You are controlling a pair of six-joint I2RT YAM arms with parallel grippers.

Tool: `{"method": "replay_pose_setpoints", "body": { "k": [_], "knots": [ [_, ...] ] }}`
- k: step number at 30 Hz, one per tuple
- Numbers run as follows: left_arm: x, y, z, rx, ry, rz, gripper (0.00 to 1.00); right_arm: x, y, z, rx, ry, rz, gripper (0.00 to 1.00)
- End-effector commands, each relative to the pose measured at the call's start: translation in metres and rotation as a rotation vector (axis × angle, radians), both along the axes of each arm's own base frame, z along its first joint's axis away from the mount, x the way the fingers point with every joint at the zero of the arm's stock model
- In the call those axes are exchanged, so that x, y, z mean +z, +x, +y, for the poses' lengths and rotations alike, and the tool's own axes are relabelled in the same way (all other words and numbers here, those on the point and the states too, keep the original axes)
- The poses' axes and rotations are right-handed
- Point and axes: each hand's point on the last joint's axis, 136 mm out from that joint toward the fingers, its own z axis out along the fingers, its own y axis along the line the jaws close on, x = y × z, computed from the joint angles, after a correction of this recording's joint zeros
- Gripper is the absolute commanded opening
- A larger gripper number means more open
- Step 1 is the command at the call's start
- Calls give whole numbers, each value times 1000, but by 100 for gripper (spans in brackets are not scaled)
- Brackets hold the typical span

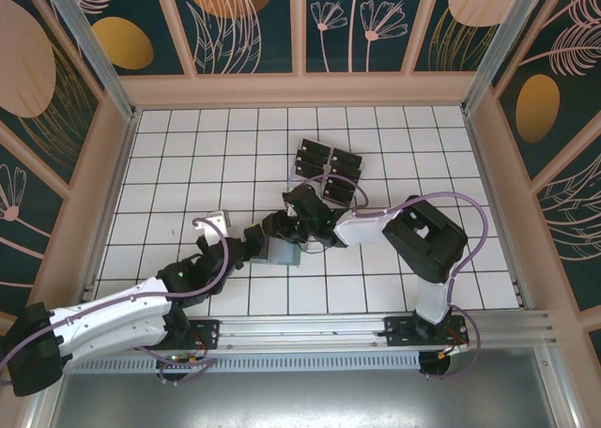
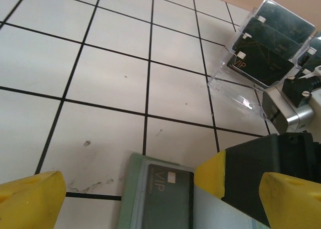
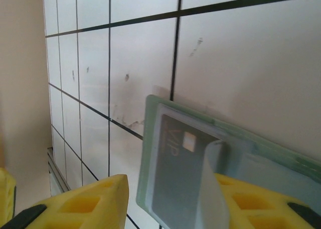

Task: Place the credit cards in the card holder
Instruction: Flip over the card slot on the card holder.

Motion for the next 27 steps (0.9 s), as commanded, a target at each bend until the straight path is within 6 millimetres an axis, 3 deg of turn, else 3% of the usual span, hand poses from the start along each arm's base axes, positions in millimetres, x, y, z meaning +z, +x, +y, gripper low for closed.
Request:
{"method": "replay_pose_setpoints", "body": {
  "k": [1,7,11,15,19,22,27],
  "knots": [
    [8,1,14,68,-5,-18,98,9,-2,18,30,20,-4,43],
    [10,1,19,92,-8,-37,98,-9,3,32,43,-7,19,43],
    [12,2,18,91,-7,-39,99,-3,6,38,58,4,4,43],
    [13,2,16,84,-6,-38,99,32,15,39,81,54,-78,43],
    [13,6,9,70,11,-30,99,88,25,33,117,141,-207,43],
    [15,11,-1,52,31,-22,99,116,38,12,101,131,-286,43],
    [18,23,-12,40,65,-10,99,120,74,-59,-11,-49,-347,44]
  ]
}}
